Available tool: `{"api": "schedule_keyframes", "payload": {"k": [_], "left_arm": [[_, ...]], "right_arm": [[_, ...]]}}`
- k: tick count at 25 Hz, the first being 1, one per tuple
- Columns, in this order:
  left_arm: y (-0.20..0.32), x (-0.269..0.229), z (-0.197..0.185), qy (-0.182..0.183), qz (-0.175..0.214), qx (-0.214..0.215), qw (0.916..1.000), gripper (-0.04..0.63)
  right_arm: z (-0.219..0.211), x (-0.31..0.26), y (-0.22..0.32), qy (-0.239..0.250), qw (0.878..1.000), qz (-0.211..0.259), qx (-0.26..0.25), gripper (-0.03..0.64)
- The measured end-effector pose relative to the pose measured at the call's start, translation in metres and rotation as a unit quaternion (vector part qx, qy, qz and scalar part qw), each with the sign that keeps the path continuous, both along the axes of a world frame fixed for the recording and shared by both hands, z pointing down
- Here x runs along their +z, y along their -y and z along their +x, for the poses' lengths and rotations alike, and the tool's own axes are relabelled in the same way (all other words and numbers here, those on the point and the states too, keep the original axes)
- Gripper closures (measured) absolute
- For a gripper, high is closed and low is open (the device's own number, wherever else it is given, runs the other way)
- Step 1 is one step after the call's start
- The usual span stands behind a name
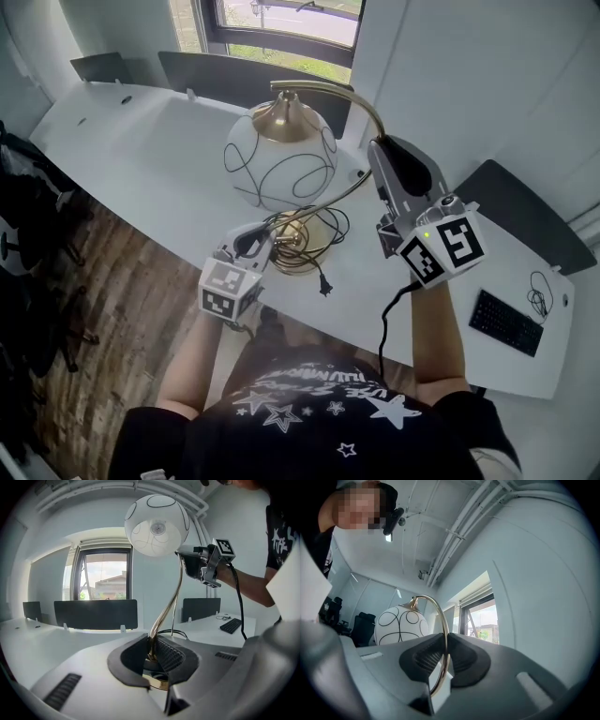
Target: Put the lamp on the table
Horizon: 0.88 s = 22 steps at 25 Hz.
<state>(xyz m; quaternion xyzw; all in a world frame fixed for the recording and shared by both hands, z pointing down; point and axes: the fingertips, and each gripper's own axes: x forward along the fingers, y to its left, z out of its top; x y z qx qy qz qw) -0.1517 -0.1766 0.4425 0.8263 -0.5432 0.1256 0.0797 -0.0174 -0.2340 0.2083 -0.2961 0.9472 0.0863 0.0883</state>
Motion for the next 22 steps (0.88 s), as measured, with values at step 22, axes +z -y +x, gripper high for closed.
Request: {"api": "schedule_keyframes", "payload": {"k": [22], "left_arm": [[0.169,0.016,-0.024,-0.029,-0.028,0.121,0.9918,0.548]], "right_arm": [[-0.022,0.007,0.125,-0.024,0.989,-0.017,0.142,0.577]]}}
